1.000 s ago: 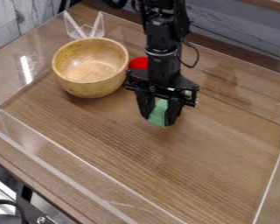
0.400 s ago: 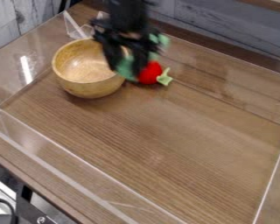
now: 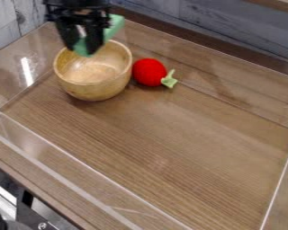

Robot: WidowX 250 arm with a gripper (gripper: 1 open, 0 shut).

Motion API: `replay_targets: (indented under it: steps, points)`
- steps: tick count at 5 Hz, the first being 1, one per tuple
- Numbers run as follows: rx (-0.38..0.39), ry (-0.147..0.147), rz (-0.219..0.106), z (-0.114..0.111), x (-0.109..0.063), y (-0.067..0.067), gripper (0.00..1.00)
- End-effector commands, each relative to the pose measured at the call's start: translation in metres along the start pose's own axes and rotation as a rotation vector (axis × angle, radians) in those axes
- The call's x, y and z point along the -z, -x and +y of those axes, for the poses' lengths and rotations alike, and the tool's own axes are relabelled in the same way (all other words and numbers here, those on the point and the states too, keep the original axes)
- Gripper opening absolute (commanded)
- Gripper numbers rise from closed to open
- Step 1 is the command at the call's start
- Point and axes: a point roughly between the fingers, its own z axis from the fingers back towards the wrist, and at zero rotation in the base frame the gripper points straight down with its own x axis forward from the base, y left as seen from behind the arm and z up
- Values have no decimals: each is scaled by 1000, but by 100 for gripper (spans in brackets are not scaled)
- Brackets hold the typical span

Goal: Put the green block in the brown bowl

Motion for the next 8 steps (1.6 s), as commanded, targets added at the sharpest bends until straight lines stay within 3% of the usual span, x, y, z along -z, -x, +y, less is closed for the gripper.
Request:
replay_targets:
  steps: [1,3,5,7,8]
  points:
    - [-4,-22,-39,23,-12,-15,0]
    - [32,-20,-5,25,1,-19,0]
    - [-36,-8,8,34,13,-21,0]
    - [-64,-1,11,19,7,-29,0]
    - [-123,2,12,11,18,-30,0]
